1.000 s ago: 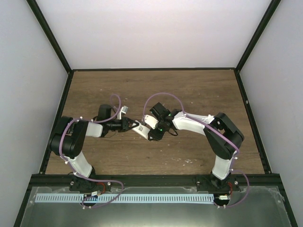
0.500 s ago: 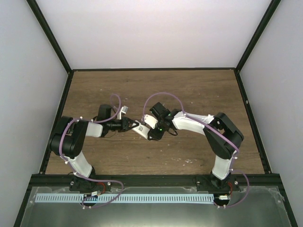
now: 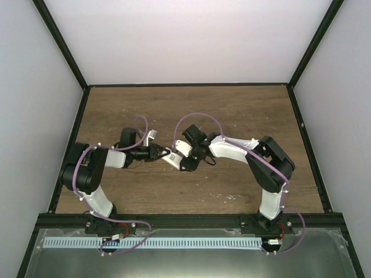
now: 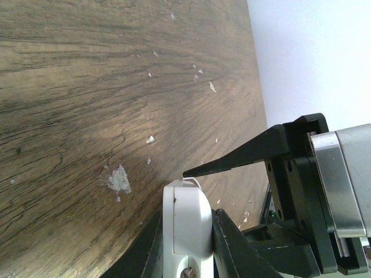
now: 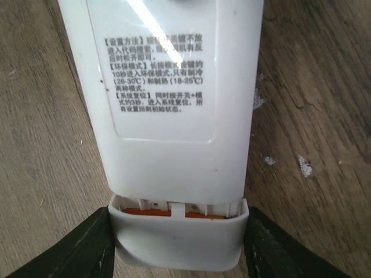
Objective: Load the batteries into the remote control
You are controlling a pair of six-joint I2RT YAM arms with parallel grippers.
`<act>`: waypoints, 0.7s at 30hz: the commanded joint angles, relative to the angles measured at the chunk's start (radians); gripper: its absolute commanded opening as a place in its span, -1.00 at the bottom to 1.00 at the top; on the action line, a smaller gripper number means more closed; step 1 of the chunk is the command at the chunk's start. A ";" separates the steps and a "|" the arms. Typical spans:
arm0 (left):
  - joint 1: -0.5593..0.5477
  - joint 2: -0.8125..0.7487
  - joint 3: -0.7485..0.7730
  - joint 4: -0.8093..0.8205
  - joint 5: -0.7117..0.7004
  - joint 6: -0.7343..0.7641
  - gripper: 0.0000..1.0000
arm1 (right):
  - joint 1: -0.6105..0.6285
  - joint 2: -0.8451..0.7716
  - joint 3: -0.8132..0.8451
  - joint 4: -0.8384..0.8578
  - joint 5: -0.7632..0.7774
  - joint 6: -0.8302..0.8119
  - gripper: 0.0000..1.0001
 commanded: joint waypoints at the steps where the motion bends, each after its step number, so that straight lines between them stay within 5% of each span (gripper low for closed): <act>1: -0.003 0.014 0.008 -0.012 -0.063 0.051 -1.00 | 0.006 0.022 0.050 0.007 -0.028 -0.014 0.03; 21: -0.004 0.017 0.010 -0.012 -0.059 0.053 -1.00 | 0.006 0.033 0.069 0.008 -0.021 -0.022 0.11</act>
